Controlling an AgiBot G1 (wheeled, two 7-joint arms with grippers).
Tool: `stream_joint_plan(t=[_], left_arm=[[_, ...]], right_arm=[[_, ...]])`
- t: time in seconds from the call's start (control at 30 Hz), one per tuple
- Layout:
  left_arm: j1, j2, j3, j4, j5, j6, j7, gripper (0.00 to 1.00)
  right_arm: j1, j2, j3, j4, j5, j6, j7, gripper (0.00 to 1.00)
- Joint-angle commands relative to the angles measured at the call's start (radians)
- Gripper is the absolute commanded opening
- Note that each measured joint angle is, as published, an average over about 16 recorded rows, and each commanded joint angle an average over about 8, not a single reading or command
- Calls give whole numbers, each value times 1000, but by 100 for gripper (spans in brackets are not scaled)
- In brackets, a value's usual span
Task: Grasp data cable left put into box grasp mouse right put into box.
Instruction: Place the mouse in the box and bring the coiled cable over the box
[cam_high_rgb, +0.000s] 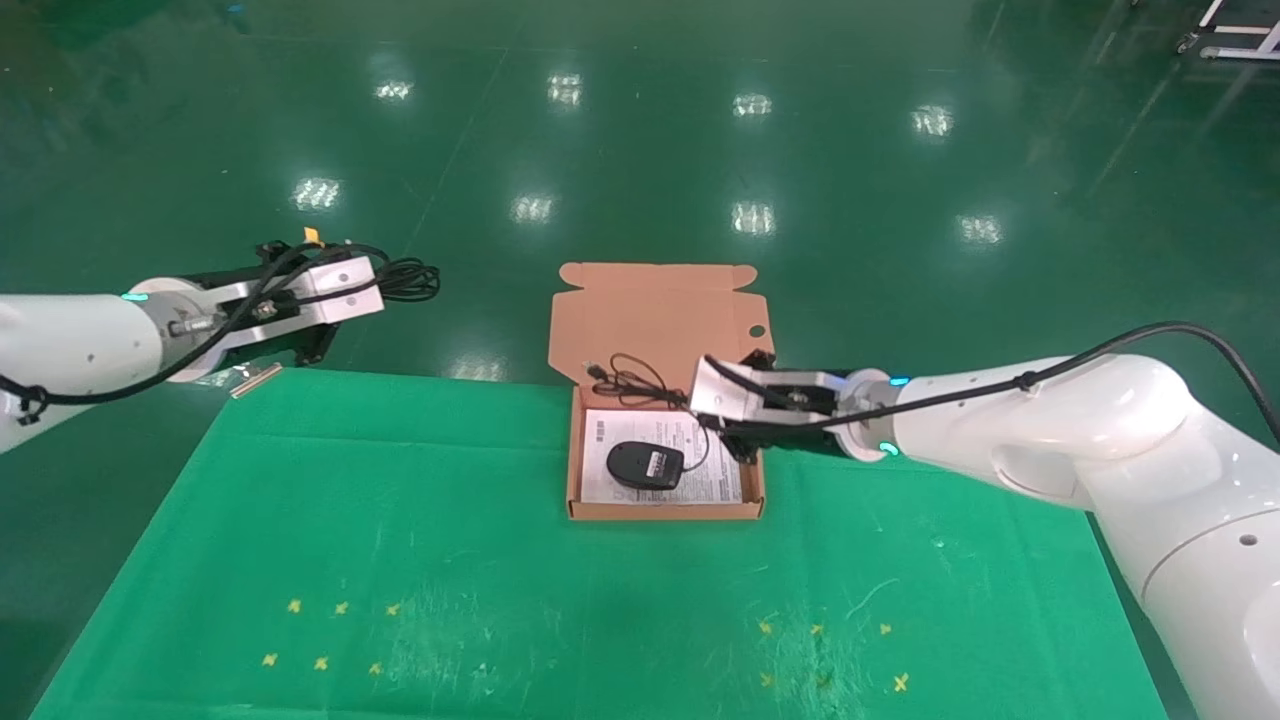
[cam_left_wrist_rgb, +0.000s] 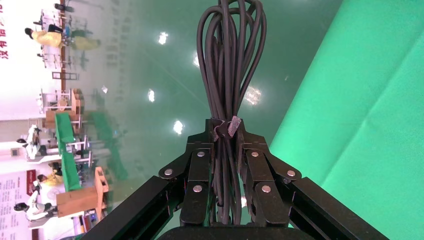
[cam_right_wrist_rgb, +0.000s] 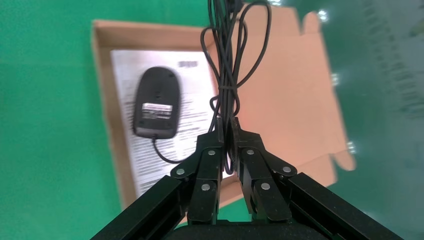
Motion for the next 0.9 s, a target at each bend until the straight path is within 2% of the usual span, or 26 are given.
stream_joint_plan(t=[0.03, 0.3, 0.5, 0.7, 0.9], left_arm=[[2, 2, 1, -4, -3, 1, 0, 0], [36, 54, 24, 24, -70, -45, 62, 0], [87, 118, 50, 45, -131, -136, 140, 0], [127, 212, 88, 104, -198, -245, 245, 0], [132, 306, 137, 204, -269, -327, 353, 0]], right_arm=[[-1, 0, -1, -6, 1, -2, -4, 100], [-5, 29, 4, 26, 12, -17, 1, 100], [6, 100, 17, 92, 19, -20, 25, 100], [7, 204, 19, 227, 1, -34, 92, 100], [-20, 315, 12, 425, -39, -48, 225, 100]])
